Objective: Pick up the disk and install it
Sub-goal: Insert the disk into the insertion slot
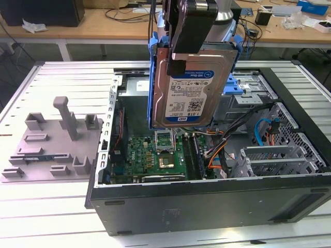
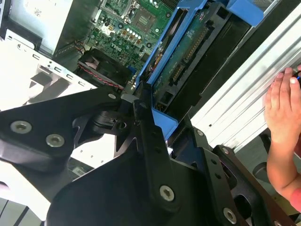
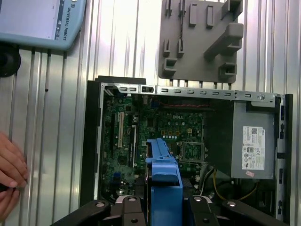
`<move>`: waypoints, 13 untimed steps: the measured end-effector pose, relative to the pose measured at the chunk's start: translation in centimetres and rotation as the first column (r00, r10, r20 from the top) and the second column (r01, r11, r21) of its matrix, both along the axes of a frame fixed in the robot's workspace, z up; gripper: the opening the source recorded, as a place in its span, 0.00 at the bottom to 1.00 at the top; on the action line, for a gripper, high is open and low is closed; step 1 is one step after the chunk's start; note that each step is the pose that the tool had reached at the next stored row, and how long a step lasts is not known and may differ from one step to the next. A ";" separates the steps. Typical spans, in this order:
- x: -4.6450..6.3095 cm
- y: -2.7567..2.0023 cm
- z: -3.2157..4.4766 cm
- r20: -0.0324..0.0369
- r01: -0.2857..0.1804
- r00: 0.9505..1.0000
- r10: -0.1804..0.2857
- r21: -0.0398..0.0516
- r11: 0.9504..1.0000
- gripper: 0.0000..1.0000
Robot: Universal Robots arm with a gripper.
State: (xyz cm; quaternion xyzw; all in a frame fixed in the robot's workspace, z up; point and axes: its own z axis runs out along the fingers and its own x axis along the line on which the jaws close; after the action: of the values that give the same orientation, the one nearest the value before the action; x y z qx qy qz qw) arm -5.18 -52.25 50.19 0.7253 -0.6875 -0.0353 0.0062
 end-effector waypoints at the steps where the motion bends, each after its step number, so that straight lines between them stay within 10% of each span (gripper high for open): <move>1: 0.0 0.00 0.00 0.000 0.000 1.000 0.000 0.000 1.000 0.36; 13: 0.0 0.01 0.00 0.003 0.000 1.000 0.000 0.000 1.000 0.36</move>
State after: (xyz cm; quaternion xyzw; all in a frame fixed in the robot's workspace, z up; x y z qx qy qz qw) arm -5.17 -52.25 50.19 0.7254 -0.6874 -0.0343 0.0052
